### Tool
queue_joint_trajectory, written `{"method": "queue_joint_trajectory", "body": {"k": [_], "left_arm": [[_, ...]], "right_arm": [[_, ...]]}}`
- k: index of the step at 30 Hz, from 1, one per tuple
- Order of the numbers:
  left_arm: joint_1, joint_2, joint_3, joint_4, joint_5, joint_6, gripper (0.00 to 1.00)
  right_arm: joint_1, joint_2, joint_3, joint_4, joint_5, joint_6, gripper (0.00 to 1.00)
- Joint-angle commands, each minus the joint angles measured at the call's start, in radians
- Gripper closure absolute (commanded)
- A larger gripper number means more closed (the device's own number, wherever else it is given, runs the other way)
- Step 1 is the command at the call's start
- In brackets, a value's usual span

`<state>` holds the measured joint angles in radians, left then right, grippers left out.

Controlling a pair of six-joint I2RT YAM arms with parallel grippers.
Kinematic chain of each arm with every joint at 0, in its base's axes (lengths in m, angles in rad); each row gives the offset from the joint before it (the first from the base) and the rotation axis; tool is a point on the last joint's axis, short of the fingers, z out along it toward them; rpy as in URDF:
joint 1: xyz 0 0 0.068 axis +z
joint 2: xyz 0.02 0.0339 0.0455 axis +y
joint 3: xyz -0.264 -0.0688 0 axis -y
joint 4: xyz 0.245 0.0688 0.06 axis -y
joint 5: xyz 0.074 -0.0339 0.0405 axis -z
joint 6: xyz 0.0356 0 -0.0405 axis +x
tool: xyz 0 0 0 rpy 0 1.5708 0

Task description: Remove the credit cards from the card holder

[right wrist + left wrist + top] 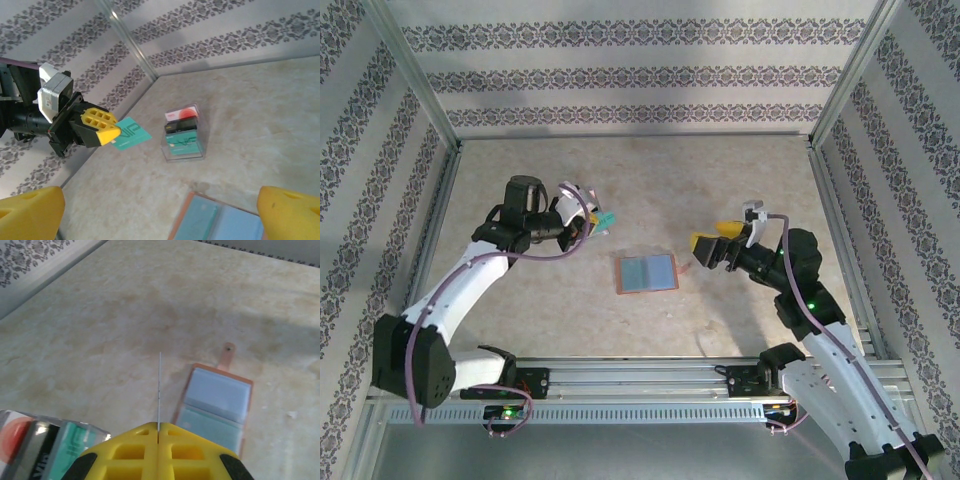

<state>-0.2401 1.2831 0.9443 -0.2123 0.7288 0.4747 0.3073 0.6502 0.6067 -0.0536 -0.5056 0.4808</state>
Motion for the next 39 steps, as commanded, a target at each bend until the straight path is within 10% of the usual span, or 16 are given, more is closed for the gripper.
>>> {"method": "queue_joint_trajectory", "body": {"k": [1,19,39], "left_arm": [[0.055,0.073,-0.012,0.151,0.052,0.091,1.00],[0.152,0.402,0.129,0.121,0.066,0.326,1.00],[0.167,0.458,0.128,0.042,0.070,0.415,1.00]], "right_arm": [[-0.005,0.007,-0.012,-0.015,0.077,0.007,0.02],[0.153,0.043,-0.004,-0.245,0.534,0.029,0.02],[0.179,0.083,-0.015,-0.238,0.564,0.062,0.02]]}}
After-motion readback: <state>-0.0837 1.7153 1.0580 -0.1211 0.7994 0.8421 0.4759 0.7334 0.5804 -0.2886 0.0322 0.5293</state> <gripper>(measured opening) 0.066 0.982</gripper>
